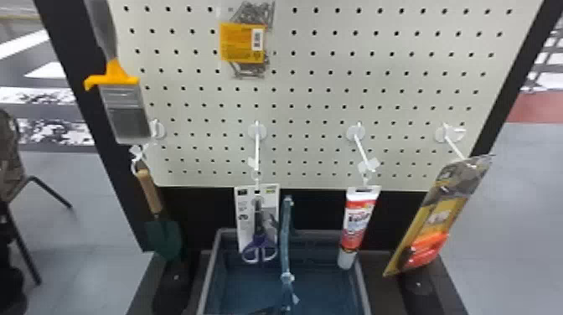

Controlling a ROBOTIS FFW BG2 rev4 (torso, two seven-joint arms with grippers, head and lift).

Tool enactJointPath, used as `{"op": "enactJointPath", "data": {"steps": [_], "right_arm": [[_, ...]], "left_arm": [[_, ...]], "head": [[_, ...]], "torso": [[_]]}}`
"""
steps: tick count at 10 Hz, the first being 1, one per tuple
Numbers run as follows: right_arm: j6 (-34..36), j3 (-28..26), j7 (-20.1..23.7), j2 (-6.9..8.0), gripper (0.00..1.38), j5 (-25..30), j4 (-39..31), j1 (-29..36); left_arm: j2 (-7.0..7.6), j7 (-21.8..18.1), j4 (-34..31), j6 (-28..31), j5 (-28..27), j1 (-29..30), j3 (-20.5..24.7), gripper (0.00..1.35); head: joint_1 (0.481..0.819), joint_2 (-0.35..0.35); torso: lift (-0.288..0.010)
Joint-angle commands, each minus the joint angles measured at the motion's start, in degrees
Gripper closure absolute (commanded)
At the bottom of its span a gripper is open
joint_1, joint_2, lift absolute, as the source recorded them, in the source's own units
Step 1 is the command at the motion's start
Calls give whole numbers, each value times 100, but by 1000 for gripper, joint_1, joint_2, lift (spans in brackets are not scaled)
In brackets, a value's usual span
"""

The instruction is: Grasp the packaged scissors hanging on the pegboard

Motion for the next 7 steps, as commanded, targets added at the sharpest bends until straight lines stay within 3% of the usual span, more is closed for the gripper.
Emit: {"op": "enactJointPath", "data": {"steps": [1, 4, 7], "right_arm": [[-1, 0, 6, -56, 272, -37, -9, -11], [-1, 18, 24, -56, 272, -55, 19, -11], [8, 18, 24, -47, 272, -55, 47, -11]], "left_arm": [[25, 2, 14, 19, 17, 4, 0, 125], [52, -15, 0, 37, -1, -95, 9, 125], [201, -86, 0, 204, 43, -316, 18, 125]], "head": [[549, 0], [549, 0], [549, 0]], "torso": [[-100], [-100], [-100]]}}
